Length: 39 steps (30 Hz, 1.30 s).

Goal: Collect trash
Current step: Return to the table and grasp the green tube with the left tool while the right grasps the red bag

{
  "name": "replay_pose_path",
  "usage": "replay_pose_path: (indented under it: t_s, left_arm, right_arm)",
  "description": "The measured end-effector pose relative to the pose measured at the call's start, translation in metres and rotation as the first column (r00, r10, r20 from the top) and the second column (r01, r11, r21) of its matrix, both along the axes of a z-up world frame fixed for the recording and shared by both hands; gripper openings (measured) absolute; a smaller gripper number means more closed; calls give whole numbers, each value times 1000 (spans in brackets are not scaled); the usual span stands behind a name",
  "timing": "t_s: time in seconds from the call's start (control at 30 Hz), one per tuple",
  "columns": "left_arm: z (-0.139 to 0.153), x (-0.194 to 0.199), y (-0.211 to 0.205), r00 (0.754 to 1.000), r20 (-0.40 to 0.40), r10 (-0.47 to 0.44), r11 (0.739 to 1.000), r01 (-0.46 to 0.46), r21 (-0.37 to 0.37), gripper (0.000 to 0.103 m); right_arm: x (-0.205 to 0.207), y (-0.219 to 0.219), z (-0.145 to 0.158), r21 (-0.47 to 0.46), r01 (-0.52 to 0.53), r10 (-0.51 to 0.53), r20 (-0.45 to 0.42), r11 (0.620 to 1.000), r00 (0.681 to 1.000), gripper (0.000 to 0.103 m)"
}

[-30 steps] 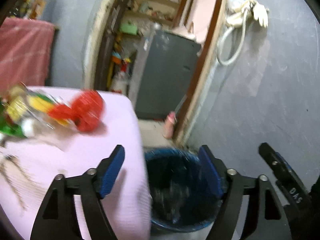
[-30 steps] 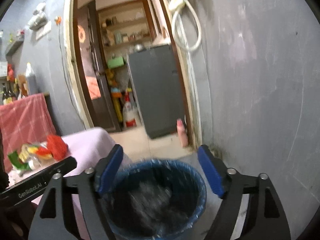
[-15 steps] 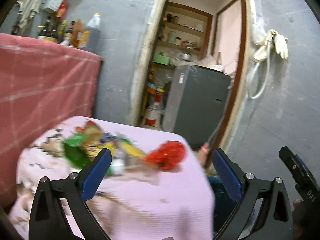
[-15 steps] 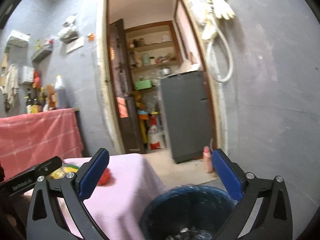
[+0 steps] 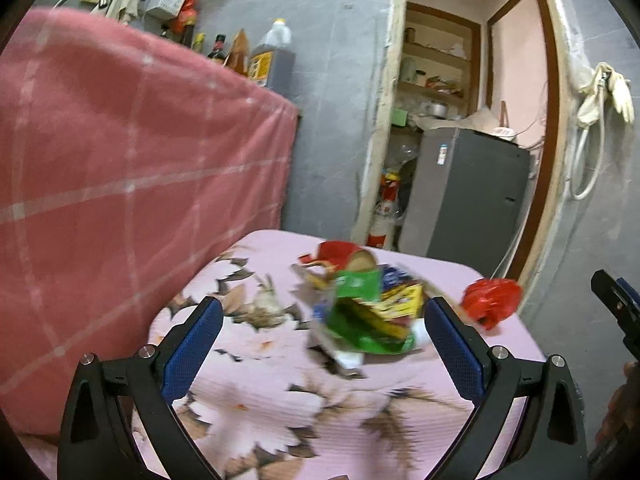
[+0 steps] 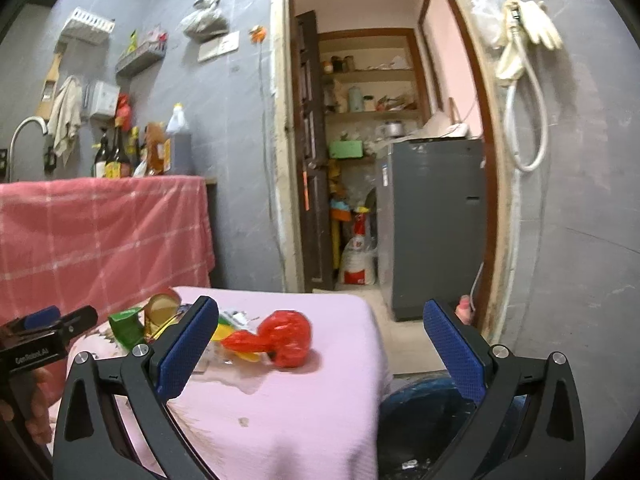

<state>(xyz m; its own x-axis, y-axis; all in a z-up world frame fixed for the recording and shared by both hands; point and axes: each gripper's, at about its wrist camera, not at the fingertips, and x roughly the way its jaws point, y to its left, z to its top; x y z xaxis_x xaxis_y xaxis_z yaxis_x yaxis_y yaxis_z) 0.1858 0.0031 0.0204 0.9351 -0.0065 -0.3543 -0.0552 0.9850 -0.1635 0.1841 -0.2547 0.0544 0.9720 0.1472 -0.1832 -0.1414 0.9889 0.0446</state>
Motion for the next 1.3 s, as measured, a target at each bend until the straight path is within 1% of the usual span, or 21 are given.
replay_pose_path:
  t_s: [0.2, 0.4, 0.5, 0.57, 0.63, 0.67, 0.73, 0.8, 0.83, 0.87, 0.93, 1.0, 1.1, 1.13, 1.17, 1.2, 1.27, 1.3]
  left_arm:
    - [-13, 12, 8, 999, -46, -4, 1000, 4, 8, 99]
    - [-14, 24, 2, 997, -56, -52, 998, 53, 23, 97]
    - [-13, 35, 1, 995, -68, -77, 997, 78, 15, 88]
    - [-14, 44, 1, 992, -89, -90, 996, 91, 8, 75]
    - [-14, 51, 2, 989, -108, -103, 995, 103, -7, 67]
    - [-15, 54, 2, 987, -115, -108, 994, 107, -15, 62]
    - [-17, 58, 1, 984, -132, -116, 993, 114, -21, 56]
    - [-20, 62, -1, 979, -155, -129, 992, 128, -15, 49]
    - [-21, 63, -2, 977, -164, -135, 991, 134, -13, 43]
    - [-22, 64, -4, 974, -174, -143, 990, 143, -13, 39]
    - [-25, 65, -6, 971, -187, -151, 988, 151, -14, 34]
    - [-25, 63, -7, 972, -184, -145, 989, 147, -5, 33]
    - [-24, 63, -6, 975, -182, -128, 992, 130, -4, 23]
    - [-24, 64, -5, 976, -182, -122, 992, 123, -5, 18]
    - [-23, 65, -3, 977, -182, -115, 993, 115, -9, 15]
    - [-23, 65, -2, 977, -181, -114, 994, 113, -15, 14]
    - [-23, 65, 1, 978, -181, -108, 994, 104, -26, 10]
    - [-22, 65, 1, 978, -180, -104, 995, 101, -24, 9]
  right_arm:
    - [29, 19, -13, -19, -23, 21, -89, 1000, 996, 103]
    - [64, 26, -21, -18, -14, 10, -202, 1000, 979, 103]
    - [80, 29, -25, -37, -10, 1, -249, 999, 968, 103]
    - [92, 30, -28, -36, -12, 1, -288, 999, 958, 103]
    - [102, 32, -32, -33, -7, -4, -323, 999, 946, 103]
    - [106, 33, -35, -32, -9, -3, -344, 999, 939, 102]
    - [116, 35, -43, -27, -15, 4, -389, 1000, 921, 98]
    - [122, 34, -48, -5, -21, 17, -422, 1000, 906, 96]
    - [126, 34, -52, 12, -18, 22, -441, 1000, 897, 95]
    - [126, 33, -54, 16, -11, 17, -448, 1000, 894, 92]
    - [128, 32, -58, 8, 0, 3, -463, 1000, 886, 86]
    - [131, 32, -62, 16, 4, 4, -477, 1000, 879, 83]
    - [134, 30, -68, 37, 15, 5, -496, 999, 868, 75]
    - [135, 28, -70, 39, 18, 4, -503, 999, 864, 69]
    - [135, 27, -72, 45, 21, 5, -510, 999, 860, 63]
    - [136, 26, -74, 59, 23, 11, -518, 998, 855, 59]
    - [136, 23, -74, 63, 35, 3, -516, 997, 857, 49]
    - [135, 23, -74, 56, 37, -3, -516, 998, 857, 47]
